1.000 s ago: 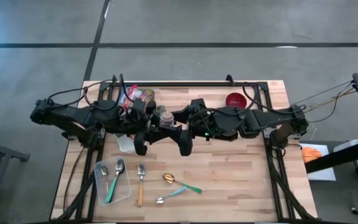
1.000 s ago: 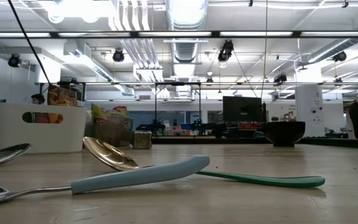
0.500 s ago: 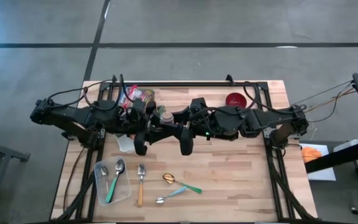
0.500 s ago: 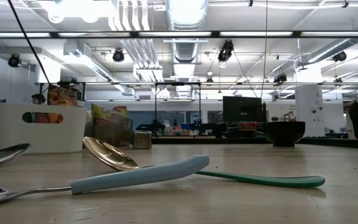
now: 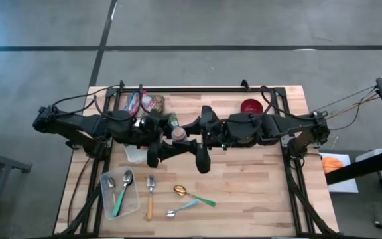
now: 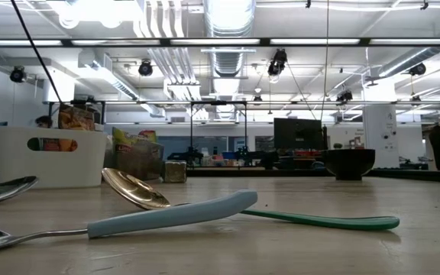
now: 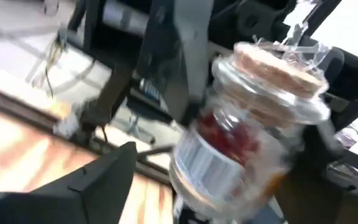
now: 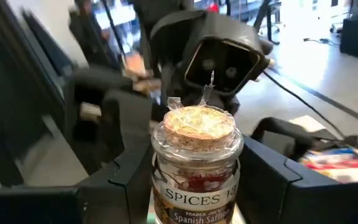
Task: Pick & Place Food Item
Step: Put the brown seasoning bottle into the white bin
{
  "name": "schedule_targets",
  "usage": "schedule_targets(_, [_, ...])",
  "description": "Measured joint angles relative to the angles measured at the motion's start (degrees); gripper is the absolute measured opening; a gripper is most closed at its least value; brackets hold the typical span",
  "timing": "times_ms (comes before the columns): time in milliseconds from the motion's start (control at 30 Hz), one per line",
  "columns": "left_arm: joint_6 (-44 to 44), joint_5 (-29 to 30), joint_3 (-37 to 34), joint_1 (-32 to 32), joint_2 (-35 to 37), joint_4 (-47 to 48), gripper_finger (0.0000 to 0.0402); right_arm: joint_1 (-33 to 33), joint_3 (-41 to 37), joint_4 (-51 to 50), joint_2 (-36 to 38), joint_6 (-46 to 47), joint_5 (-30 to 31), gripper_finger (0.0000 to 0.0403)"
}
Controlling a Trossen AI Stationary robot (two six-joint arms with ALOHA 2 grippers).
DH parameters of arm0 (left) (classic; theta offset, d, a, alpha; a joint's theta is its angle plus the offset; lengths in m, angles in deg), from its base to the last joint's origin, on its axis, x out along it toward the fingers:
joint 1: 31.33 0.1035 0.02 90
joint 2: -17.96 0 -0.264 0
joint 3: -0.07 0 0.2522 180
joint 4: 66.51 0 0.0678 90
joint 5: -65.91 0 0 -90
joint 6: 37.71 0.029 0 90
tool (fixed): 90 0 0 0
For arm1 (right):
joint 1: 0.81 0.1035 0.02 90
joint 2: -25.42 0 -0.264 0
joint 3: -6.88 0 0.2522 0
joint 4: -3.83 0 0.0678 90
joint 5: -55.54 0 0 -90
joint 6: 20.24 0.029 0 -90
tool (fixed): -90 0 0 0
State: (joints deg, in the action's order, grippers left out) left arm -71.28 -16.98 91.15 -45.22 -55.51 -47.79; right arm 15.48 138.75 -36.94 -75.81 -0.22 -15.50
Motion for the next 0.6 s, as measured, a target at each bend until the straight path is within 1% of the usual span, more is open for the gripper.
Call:
schedule_targets(100, [-5.6,-0.8,0.1,0.0,0.1,2.6,0.0364,0.0,0.5,-8.3,0.1,-3.5,-0.3,0.0182])
schedule_targets(233, [-10.6,-0.9,0.5,0.1,0.9,5.7,0.0371,0.2,0.7,-16.8,-0.7,-5.0,-0.6,0.0182])
schedule_targets(433, [-18.7,-1.1,0.3,0.0,0.9,9.3,0.0372,0.1,0.8,-20.2,-0.3,-5.3,0.7,0.0182])
schedule_targets(600, [-27.3,-0.3,0.2,0.8,0.5,16.3,0.0373,0.1,0.6,-21.3,-1.3,-5.9,0.8,0.0182])
